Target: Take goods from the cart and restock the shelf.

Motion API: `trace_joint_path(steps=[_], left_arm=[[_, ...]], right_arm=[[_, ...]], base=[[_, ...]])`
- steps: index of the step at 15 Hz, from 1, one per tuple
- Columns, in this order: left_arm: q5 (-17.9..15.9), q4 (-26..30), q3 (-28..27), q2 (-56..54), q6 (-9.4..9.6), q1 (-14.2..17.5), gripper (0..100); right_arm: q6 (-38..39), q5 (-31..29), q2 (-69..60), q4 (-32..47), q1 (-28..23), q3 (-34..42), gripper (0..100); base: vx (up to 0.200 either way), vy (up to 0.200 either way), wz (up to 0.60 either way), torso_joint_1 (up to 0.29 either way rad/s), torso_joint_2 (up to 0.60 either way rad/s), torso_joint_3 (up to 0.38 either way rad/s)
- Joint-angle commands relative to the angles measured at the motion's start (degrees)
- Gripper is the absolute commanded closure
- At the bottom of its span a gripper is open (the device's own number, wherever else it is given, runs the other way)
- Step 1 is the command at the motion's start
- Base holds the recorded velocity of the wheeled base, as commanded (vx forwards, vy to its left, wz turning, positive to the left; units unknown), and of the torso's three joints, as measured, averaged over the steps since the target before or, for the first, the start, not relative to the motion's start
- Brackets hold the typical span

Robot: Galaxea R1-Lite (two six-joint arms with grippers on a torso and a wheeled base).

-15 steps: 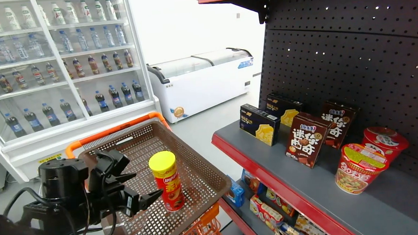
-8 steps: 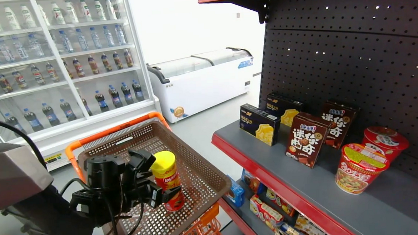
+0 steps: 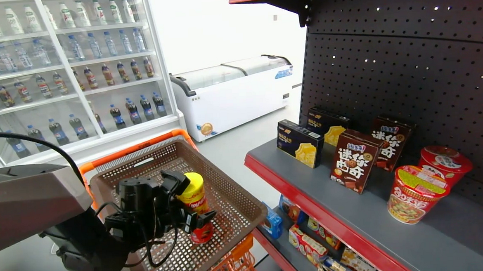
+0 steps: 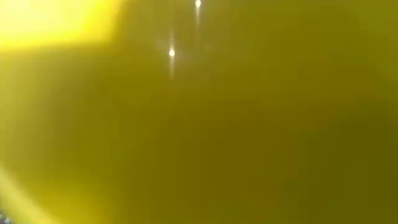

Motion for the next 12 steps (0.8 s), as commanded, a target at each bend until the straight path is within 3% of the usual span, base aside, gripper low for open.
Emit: trace_joint_path(steps=[1, 5, 6, 8, 11, 12], left_arm=[[-0.01, 0.23, -0.93, 1.45, -0.01, -0.32, 0], [0.08, -0.12, -2.07, 2.86, -0.18, -1.12, 0], [0.16, -0.12, -2.07, 2.68, -0.09, -1.38, 100], [2.36, -0.12, -1.1, 1.63, -0.01, -1.82, 100], [11.06, -0.04, -1.02, -3.21, -1.59, -4.46, 100], [12.29, 0.4, -0.4, -6.28, -2.29, -4.19, 100]], right_arm=[[-0.04, 0.02, 0.04, 0.05, 0.0, 0.01, 0], [-0.04, 0.02, 0.04, -0.04, 0.0, 0.01, 0], [-0.04, 0.02, 0.04, -0.04, 0.0, 0.01, 0], [-0.04, 0.02, 0.04, 0.05, 0.0, 0.01, 0], [-0.04, 0.02, 0.04, -0.04, 0.0, 0.01, 0], [-0.04, 0.02, 0.04, -0.04, 0.0, 0.01, 0]], base=[[0.0, 0.0, 0.0, 0.0, 0.0, 0.0], [0.0, 0.0, 0.0, 0.0, 0.0, 0.0], [0.0, 0.0, 0.0, 0.0, 0.0, 0.0], [0.0, 0.0, 0.0, 0.0, 0.0, 0.0], [0.0, 0.0, 0.0, 0.0, 0.0, 0.0], [0.0, 0.0, 0.0, 0.0, 0.0, 0.0]])
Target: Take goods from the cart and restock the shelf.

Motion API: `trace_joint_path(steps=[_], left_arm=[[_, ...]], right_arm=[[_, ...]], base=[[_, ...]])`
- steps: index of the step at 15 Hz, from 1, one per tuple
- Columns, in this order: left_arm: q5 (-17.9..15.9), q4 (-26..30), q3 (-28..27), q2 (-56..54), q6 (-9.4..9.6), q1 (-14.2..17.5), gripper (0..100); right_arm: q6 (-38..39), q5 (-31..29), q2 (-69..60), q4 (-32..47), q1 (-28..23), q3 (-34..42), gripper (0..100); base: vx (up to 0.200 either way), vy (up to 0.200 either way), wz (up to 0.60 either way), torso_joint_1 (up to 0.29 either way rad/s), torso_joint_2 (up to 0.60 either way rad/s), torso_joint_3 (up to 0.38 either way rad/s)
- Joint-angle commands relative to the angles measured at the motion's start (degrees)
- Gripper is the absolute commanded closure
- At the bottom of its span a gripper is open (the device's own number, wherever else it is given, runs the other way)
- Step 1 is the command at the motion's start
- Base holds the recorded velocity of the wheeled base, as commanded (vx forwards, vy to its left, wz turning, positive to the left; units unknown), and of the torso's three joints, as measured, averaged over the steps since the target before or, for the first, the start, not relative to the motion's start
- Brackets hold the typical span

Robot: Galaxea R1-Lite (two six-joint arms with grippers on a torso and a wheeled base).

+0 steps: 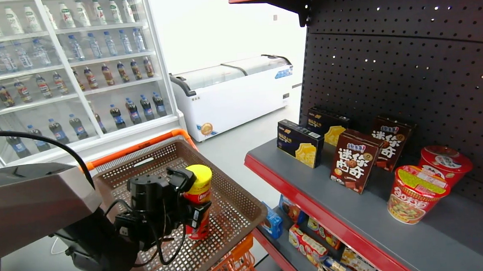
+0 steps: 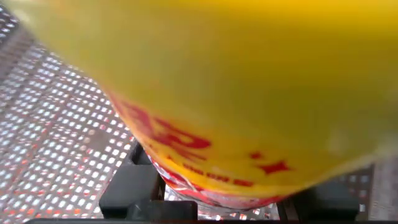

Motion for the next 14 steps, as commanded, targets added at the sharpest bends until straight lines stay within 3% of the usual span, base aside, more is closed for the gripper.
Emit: trace_joint_path(steps=[1, 3, 5, 7, 8, 10, 11, 12, 14], left_arm=[[1.28, 0.53, 1.23, -7.08, -0.78, 0.11, 100], [0.57, 5.37, 4.48, -16.84, -0.87, 1.08, 100], [-2.59, 20.48, 5.36, -30.28, -0.87, 2.75, 100], [-3.73, 28.31, 4.74, -38.55, -0.87, 4.42, 100], [-3.56, 34.2, 4.13, -43.2, -0.96, 5.21, 100], [-3.56, 53.09, 4.04, -58.94, -1.04, 6.53, 100], [-2.59, 58.54, 4.65, -64.74, -1.22, 6.88, 100], [-2.5, 60.12, 5.36, -67.46, -1.66, 6.88, 100], [-2.68, 59.95, 8.79, -73.88, -5.18, 6.61, 100]], right_arm=[[-0.04, 0.02, 0.04, 0.02, 0.0, 0.01, 0], [-0.04, 0.02, 0.04, -0.06, 0.0, 0.01, 0], [-0.04, 0.02, 0.04, 0.02, 0.0, 0.01, 0], [-0.04, 0.02, 0.04, 0.02, 0.0, 0.01, 0], [-0.04, 0.02, 0.04, -0.06, 0.0, 0.01, 0], [-0.04, 0.02, 0.04, -0.06, 0.0, 0.01, 0], [-0.04, 0.02, 0.04, 0.02, 0.0, 0.01, 0], [-0.04, 0.02, 0.04, -0.06, 0.0, 0.01, 0], [-0.04, 0.02, 0.04, -0.06, 0.0, 0.01, 0]], base=[[0.0, 0.0, 0.0, 0.0, 0.0, 0.0], [0.0, 0.0, 0.0, 0.0, 0.0, 0.0], [0.0, 0.0, 0.0, 0.0, 0.0, 0.0], [0.0, 0.0, 0.0, 0.0, 0.0, 0.0], [0.0, 0.0, 0.0, 0.0, 0.0, 0.0], [0.0, 0.0, 0.0, 0.0, 0.0, 0.0], [0.0, 0.0, 0.0, 0.0, 0.0, 0.0], [0.0, 0.0, 0.0, 0.0, 0.0, 0.0], [0.0, 0.0, 0.0, 0.0, 0.0, 0.0]])
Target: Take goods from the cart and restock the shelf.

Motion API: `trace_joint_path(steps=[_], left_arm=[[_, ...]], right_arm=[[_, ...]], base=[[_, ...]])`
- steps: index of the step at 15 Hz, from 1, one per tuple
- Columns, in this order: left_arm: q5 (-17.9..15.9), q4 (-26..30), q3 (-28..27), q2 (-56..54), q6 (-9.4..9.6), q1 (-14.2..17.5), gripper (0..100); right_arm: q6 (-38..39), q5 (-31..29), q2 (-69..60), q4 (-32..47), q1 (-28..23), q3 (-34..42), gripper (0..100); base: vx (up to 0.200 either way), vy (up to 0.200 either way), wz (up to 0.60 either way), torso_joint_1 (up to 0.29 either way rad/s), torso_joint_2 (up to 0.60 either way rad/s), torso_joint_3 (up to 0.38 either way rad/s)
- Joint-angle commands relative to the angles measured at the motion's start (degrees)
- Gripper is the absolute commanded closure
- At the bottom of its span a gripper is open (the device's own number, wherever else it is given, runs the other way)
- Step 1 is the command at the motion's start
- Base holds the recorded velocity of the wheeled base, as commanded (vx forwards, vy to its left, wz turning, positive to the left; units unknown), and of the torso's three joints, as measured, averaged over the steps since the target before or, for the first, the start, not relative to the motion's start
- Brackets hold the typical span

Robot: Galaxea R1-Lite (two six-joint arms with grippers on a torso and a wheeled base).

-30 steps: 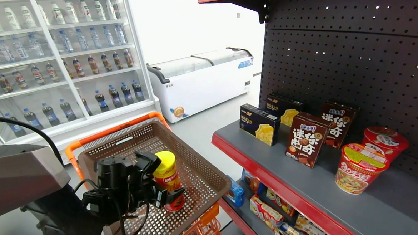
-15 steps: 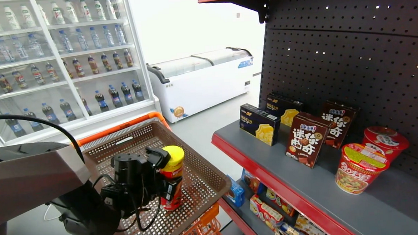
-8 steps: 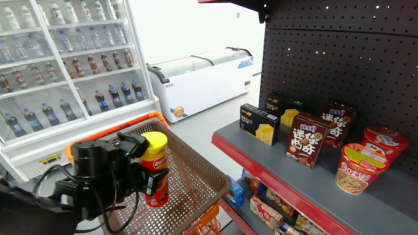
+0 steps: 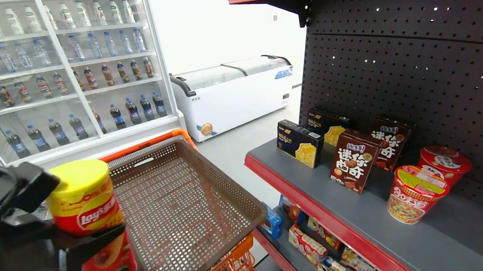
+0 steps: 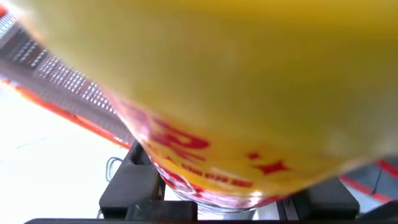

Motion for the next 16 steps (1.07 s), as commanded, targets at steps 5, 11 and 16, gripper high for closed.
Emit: trace_joint_path(steps=[5, 11, 16], left_arm=[[0.16, 3.04, 13.44, -27.1, -2.24, -0.05, 100], [0.6, 3.92, 18.19, -41.86, -2.59, -0.4, 100], [0.69, 3.92, 19.86, -43.36, -2.59, -0.31, 100]], right_arm=[[-0.04, 0.02, 0.04, 0.02, 0.0, 0.01, 0], [-0.04, 0.02, 0.04, 0.02, 0.0, 0.01, 0], [-0.04, 0.02, 0.04, -0.06, 0.0, 0.01, 0]], base=[[0.0, 0.0, 0.0, 0.0, 0.0, 0.0], [0.0, 0.0, -0.1, 0.0, 0.0, 0.0], [0.0, 0.0, -0.6, 0.003, 0.0, 0.003]])
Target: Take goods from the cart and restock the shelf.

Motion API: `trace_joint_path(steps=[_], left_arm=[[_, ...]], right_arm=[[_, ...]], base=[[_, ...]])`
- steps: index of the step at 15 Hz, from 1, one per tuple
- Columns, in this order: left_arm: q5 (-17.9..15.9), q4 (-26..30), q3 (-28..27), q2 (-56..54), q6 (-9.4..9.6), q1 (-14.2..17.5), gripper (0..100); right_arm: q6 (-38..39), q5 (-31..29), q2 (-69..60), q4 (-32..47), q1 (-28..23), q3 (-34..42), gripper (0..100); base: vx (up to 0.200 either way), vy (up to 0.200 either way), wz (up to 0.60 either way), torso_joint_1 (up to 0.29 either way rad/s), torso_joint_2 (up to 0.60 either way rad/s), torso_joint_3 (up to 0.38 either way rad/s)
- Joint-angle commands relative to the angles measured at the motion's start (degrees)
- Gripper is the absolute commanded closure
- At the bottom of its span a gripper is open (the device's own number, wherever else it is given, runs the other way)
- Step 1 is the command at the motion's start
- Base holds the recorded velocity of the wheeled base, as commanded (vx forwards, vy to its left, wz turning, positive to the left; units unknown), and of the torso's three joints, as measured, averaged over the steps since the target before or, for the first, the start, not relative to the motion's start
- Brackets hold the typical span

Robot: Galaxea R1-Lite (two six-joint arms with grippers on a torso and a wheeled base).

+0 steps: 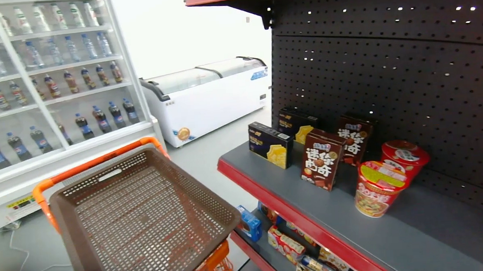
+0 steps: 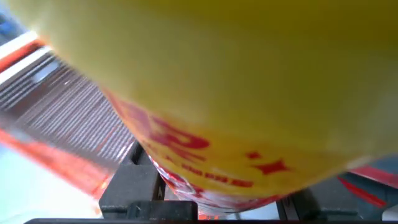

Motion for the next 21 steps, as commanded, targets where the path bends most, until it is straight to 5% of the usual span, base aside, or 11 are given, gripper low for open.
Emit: trace_joint_path(steps=[1, 17, 21], left_arm=[[0.05, -0.04, 0.77, -0.85, -0.01, 0.02, 100], [-0.04, 0.04, 2.7, -2.26, -0.1, -0.07, 100], [-0.04, 1.54, 2.87, -4.54, -0.1, -0.07, 100]], right_arm=[[-0.02, 0.02, 0.04, -0.09, -0.05, 0.01, 0], [-0.02, 0.02, 0.04, -0.09, -0.05, 0.01, 0], [-0.02, 0.02, 0.04, -0.09, -0.05, 0.01, 0]], base=[[0.0, 0.0, -0.6, -0.002, 0.0, 0.007], [0.0, 0.0, -0.6, 0.004, 0.0, 0.003], [0.0, 0.0, 0.0, 0.0, 0.0, 0.0]])
